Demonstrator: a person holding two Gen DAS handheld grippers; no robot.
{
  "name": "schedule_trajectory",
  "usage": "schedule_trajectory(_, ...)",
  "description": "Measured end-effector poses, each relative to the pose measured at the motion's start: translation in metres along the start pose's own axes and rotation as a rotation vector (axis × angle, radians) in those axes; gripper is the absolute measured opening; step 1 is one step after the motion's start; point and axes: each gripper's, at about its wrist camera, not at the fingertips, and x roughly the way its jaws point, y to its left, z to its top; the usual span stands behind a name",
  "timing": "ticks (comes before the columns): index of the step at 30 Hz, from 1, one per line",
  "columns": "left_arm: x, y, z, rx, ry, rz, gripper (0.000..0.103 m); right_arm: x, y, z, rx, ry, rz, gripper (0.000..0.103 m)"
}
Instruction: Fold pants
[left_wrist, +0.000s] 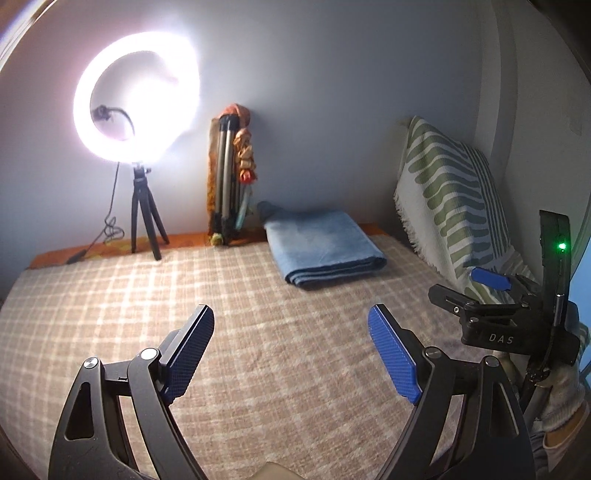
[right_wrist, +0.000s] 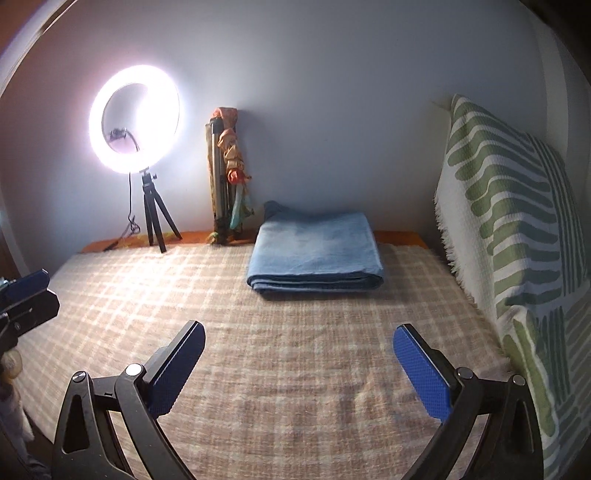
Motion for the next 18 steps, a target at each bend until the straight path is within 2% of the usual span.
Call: schedule_trajectory(18, 0.013, -0.003, -0.017, 0.026, 0.023, 0.015, 0.086, 0.014, 0.006, -0.012, -0.044, -0.027, -0.044, 0.103)
